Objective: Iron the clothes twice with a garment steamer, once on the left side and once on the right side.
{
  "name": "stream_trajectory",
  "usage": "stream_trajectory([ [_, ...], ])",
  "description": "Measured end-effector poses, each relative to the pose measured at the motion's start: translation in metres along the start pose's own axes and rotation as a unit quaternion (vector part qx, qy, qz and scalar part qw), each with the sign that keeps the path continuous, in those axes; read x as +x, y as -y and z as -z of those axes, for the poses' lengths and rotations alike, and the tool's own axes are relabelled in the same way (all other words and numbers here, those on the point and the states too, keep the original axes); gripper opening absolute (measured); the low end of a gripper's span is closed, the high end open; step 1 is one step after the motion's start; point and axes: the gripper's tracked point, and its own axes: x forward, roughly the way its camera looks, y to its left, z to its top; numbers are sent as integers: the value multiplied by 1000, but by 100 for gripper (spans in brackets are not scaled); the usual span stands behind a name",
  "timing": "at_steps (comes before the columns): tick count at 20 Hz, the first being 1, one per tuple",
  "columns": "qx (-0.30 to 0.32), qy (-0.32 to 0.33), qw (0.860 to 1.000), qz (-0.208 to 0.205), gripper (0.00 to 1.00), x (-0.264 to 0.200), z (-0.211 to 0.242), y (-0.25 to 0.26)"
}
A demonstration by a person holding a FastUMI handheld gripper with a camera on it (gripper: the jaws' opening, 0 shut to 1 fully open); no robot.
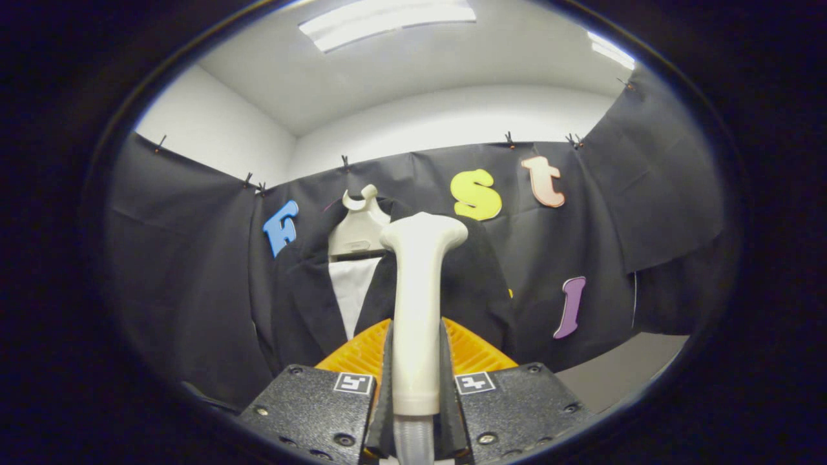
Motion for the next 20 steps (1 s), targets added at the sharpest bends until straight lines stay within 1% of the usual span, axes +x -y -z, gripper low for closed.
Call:
stream_trajectory([
  [3, -18, -11, 1000, 9, 33, 2, 13, 4],
  [7, -39, -17, 999, 17, 33, -8, 27, 8],
  [14, -43, -51, 998, 23, 33, -30, 59, 18],
  [17, -44, -64, 997, 19, 33, -40, 72, 20],
  [20, -43, -91, 995, 25, 33, -50, 93, 26],
])
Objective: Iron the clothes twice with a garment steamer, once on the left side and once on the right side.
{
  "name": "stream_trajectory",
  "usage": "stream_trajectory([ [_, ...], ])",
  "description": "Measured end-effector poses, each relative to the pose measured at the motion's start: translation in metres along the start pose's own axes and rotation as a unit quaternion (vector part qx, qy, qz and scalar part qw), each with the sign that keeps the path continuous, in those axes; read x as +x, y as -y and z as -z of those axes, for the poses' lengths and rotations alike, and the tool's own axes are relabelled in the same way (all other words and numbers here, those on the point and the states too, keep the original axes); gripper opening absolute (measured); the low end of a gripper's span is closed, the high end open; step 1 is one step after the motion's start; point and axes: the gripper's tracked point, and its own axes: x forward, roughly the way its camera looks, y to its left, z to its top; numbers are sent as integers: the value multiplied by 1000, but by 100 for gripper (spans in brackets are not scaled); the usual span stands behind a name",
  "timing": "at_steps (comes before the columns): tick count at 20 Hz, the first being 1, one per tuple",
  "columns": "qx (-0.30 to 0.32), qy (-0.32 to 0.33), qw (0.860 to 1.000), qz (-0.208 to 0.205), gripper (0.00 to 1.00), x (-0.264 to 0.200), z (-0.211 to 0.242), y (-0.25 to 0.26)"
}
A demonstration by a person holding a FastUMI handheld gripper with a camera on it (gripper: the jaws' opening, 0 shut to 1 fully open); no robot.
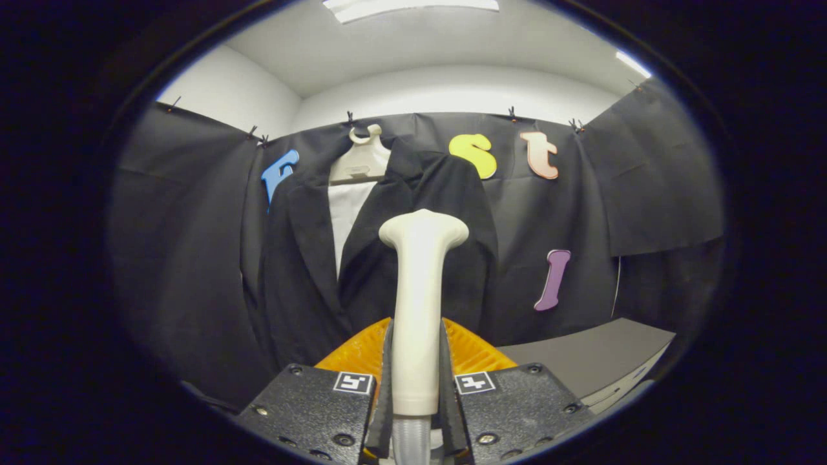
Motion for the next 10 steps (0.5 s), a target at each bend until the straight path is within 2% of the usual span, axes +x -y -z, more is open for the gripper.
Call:
stream_trajectory([
  [10, -21, -69, 997, -1, 33, -19, 78, 0],
])
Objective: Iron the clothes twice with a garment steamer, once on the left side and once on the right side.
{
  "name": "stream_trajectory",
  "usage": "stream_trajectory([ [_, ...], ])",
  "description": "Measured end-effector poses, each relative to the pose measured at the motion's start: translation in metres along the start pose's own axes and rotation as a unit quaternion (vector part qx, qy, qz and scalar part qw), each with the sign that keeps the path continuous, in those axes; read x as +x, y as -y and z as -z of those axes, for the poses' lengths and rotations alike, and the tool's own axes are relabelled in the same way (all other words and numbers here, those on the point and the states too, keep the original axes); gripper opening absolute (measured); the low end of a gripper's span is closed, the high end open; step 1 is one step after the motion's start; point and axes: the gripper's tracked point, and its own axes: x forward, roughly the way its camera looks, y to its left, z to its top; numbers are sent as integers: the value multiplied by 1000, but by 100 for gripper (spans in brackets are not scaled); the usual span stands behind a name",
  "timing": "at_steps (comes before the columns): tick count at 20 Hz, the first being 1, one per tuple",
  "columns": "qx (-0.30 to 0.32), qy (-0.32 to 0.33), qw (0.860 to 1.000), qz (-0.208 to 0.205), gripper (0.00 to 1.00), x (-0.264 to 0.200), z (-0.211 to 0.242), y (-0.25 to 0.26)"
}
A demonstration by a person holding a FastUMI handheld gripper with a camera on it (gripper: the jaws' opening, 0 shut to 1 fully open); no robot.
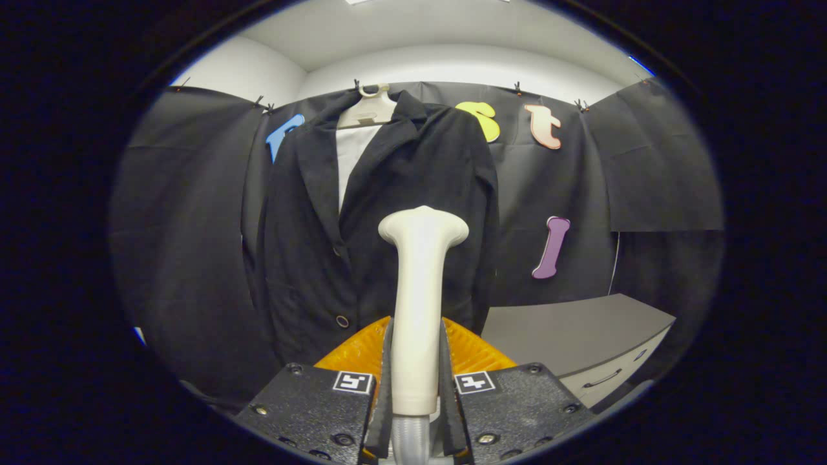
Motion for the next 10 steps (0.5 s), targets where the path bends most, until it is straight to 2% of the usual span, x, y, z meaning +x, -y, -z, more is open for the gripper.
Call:
stream_trajectory([
  [10, -17, -54, 998, 7, 33, -13, 70, -2],
])
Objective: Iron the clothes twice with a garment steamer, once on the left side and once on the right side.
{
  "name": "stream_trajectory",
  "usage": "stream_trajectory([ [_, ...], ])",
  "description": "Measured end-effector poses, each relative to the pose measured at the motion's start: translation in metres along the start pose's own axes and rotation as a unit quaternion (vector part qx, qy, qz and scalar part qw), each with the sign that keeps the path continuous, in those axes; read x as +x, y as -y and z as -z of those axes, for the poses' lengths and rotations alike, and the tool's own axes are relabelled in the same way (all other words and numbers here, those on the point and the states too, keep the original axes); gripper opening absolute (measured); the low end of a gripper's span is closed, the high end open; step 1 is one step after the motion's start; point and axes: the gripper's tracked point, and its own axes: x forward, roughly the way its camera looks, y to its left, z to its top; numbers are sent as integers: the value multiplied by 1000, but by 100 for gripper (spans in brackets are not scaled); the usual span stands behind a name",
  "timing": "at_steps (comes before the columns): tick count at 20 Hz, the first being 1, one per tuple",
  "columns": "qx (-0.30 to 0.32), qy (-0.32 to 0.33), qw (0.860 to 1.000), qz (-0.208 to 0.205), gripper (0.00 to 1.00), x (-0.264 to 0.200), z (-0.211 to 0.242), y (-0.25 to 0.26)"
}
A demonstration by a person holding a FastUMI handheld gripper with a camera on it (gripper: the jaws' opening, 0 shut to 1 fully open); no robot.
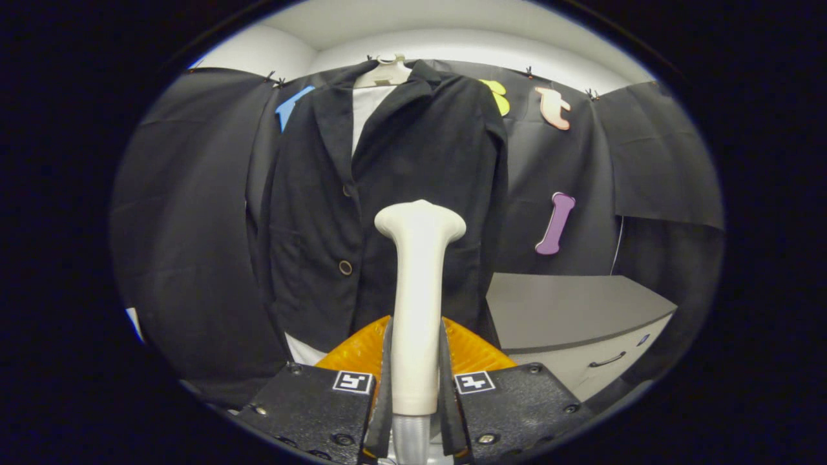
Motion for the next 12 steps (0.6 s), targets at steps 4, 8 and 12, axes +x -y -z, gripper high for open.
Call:
stream_trajectory([
  [4, -12, -23, 1000, 4, 33, -3, 35, -3],
  [8, -25, -45, 999, -4, 33, -7, 61, -9],
  [12, -26, -89, 996, -5, 33, -6, 101, -12],
])
